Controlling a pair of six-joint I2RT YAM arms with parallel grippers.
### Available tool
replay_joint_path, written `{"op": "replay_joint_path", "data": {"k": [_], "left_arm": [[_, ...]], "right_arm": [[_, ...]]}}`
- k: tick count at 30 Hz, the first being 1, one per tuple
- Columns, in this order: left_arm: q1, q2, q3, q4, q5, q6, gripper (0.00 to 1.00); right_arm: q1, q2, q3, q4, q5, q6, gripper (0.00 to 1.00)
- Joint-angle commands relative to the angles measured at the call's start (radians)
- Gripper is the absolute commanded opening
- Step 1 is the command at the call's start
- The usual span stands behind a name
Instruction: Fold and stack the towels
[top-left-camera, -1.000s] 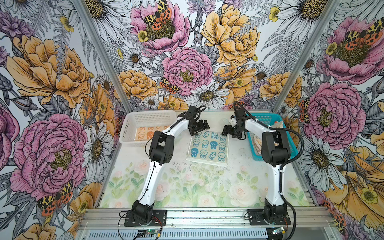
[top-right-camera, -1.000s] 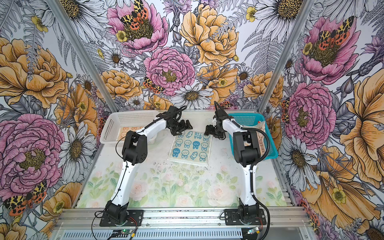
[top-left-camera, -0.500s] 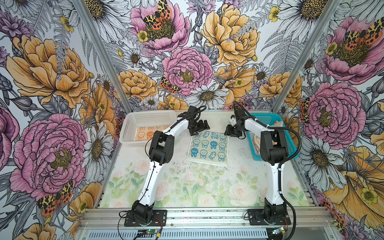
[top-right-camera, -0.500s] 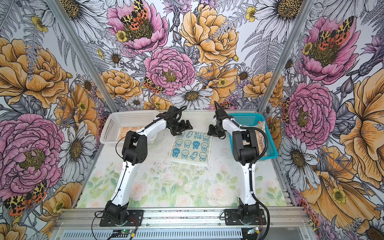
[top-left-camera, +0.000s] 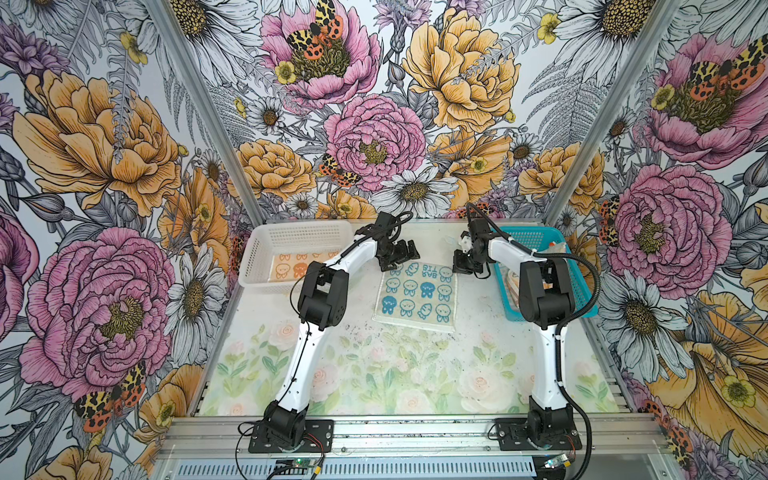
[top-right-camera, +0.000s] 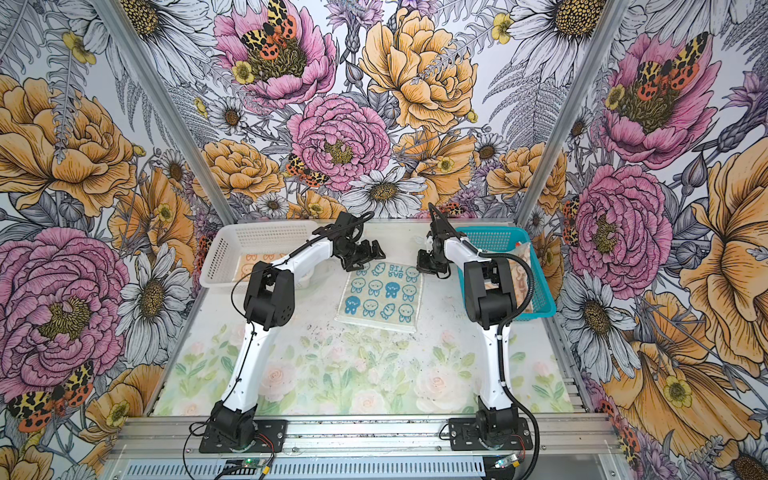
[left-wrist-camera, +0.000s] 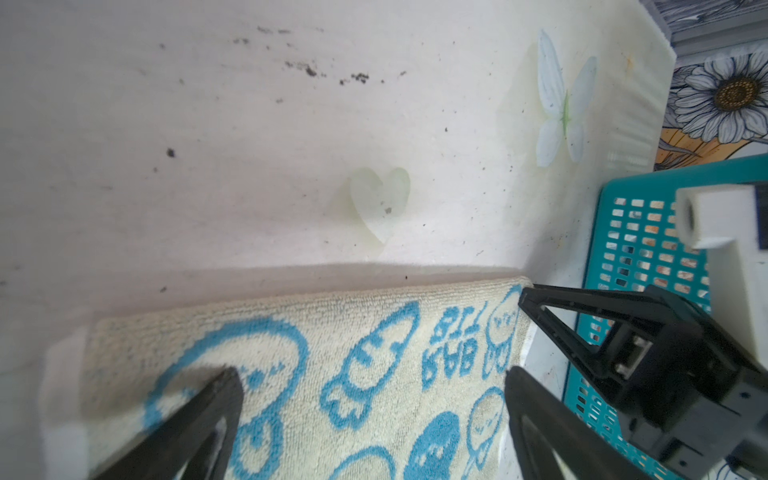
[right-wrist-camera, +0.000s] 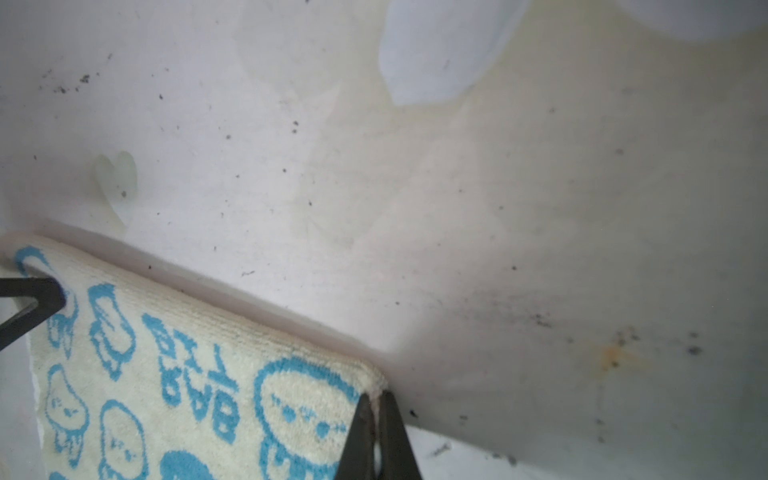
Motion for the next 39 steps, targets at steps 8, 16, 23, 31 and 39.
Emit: {"op": "replay_joint_path", "data": {"k": [8,16,23,31,39], "left_arm": [[0.05,-0.078,0.007,-0.032,-0.028,0.041,0.99],[0.07,-0.016,0.12,-0.172,-0.169,0.164,0.99],[0.071,0.031,0.143,-0.204,-0.214,0.21,0.88],[0.07,0.066,0.159,-0.205,-0.216,0.233,0.7],[0.075,0.095,0.173,-0.207,-0.212,0.237,0.55]], "right_arm": [[-0.008,0.16,0.227,-0.079,0.002,-0.012,0.0],[-0.008,0.213,0.349,-0.15,0.034,-0.074,0.0],[-0.008,0.213,0.343,-0.158,0.031,-0.084,0.0],[-0.009,0.202,0.338,-0.158,0.026,-0.085,0.0],[-0.009,0.193,0.329,-0.158,0.025,-0.089,0.0]]}}
